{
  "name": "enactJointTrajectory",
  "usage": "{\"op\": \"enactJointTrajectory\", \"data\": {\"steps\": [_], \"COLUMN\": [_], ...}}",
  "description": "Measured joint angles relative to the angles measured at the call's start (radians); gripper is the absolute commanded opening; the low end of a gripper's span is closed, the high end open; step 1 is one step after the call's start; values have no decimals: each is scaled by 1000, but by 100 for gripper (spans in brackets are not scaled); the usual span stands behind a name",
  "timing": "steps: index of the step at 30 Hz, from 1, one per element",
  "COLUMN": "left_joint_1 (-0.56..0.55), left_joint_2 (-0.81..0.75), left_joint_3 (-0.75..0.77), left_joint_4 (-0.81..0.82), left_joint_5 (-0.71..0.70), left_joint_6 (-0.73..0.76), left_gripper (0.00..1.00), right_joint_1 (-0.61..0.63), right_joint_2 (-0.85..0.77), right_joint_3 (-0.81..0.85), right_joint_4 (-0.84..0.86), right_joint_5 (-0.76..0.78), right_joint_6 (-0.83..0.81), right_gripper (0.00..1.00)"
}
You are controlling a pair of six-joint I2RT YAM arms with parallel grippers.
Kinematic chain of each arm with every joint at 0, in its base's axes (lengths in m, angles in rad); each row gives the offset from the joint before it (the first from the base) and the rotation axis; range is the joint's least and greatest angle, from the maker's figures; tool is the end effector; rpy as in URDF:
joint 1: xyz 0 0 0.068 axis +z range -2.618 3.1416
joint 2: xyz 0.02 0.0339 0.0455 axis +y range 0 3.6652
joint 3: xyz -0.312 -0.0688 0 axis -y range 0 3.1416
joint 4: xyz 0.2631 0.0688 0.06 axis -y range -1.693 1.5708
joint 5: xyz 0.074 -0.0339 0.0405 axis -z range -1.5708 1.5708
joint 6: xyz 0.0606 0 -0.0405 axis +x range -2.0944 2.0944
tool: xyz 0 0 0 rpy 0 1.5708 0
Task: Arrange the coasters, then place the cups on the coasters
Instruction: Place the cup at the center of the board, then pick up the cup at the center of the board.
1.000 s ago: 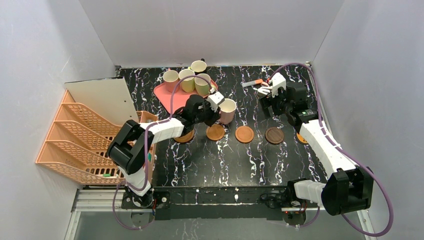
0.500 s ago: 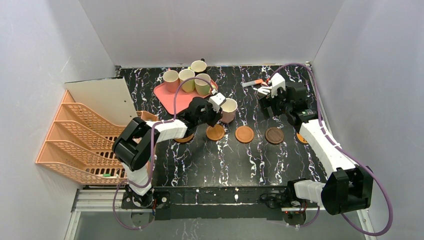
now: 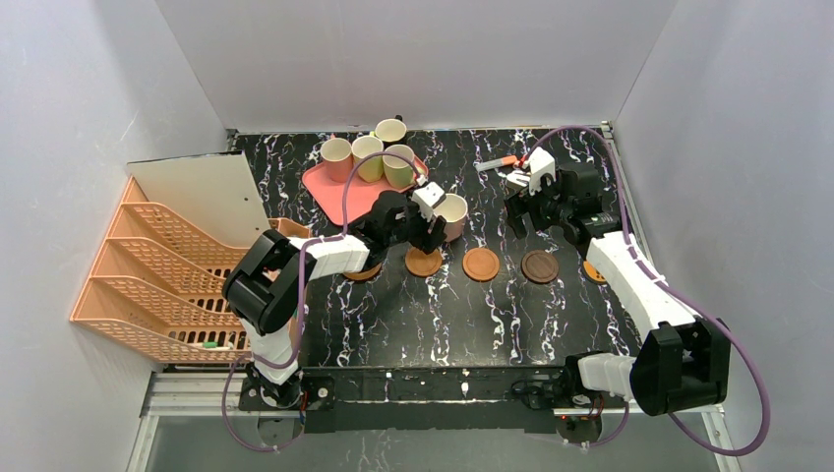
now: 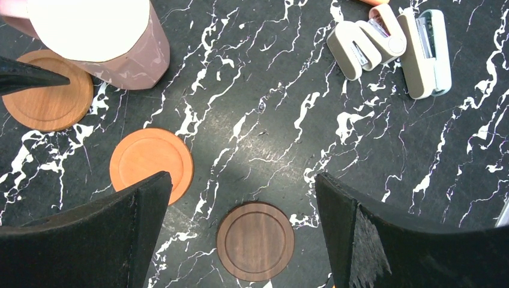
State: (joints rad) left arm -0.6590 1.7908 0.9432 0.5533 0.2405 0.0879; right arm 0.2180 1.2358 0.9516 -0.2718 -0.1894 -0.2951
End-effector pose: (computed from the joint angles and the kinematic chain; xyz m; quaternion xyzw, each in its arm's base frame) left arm 0.3345 -0.2774 0.2219 0.3574 0.7163 -0.2591 0.5404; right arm 0.2906 0.0761 0.3215 -0.2652 0.8300 0.0639 0.4866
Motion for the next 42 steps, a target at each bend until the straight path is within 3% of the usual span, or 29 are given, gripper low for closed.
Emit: {"op": "enactJointTrajectory", "data": {"steps": [13,15,28,42], "left_joint_1": [-4,-4,-10,-20], "left_joint_2": [0,0,-35,-69], "left_joint_3": [72,92,176,176], "left_joint_4": [-167,-209,-460,-559], "left_joint_5": [56,69,79,116], "left_joint_6": [7,10,72,128], "left_gripper": [84,89,90,88], "right_joint_1": [0,0,0,0], "right_joint_2": [1,1,2,7], "right_joint_3": [0,0,0,0], "right_joint_4": [-10,-10,-10,-10], "right_joint_5": [-2,-2,-1,-1], "right_joint_6": [0,0,0,0], "right_gripper": [99,99,99,99]}}
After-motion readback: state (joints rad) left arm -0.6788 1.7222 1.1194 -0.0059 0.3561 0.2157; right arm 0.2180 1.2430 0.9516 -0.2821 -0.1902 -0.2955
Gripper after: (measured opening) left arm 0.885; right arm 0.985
